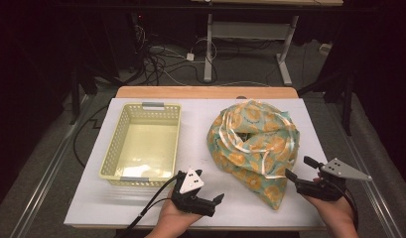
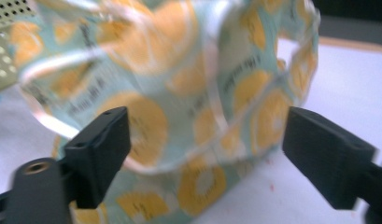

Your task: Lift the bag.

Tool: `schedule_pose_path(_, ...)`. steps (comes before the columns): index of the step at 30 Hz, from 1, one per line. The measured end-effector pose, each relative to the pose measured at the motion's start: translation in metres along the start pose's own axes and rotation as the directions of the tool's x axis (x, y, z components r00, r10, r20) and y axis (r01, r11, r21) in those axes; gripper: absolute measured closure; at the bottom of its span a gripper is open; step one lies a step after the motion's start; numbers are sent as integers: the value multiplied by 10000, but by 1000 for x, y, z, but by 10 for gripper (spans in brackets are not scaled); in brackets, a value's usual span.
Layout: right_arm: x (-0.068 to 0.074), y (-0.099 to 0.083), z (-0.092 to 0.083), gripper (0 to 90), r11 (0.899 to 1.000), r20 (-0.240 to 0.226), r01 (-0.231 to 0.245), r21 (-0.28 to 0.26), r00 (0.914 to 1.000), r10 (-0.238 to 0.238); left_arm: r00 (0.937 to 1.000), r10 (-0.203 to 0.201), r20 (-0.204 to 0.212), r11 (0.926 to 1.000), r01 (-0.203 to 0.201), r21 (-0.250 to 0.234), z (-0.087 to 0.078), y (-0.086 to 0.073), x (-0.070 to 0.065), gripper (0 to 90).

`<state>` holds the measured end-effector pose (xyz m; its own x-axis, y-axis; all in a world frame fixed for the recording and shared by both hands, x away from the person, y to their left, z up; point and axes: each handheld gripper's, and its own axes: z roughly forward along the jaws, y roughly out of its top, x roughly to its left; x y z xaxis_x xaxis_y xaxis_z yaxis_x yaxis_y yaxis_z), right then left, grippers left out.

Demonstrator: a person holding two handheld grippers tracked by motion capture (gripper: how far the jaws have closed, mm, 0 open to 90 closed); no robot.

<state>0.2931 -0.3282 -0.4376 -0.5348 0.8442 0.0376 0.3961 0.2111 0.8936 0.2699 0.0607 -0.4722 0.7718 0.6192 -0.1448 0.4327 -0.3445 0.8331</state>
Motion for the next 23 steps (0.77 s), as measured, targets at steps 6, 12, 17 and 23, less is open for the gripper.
schedule_pose_path(6,-3,-17,5,2,9995,180,-266,143,9995,264,9998,101,-147,9999,-100,123,7,-6,-2,0)
schedule_pose_path(12,-2,-23,9,1,9997,276,-209,116,9994,206,9996,-180,-232,9998,180,-11,7,-12,1,0)
schedule_pose_path(17,-3,-23,7,0,9997,161,-191,-171,9997,193,9992,-205,-335,9997,201,-146,6,-14,1,0)
schedule_pose_path(23,-3,-21,3,0,9991,43,-126,-395,9999,127,9980,-84,-626,9998,72,-193,6,-14,-2,0)
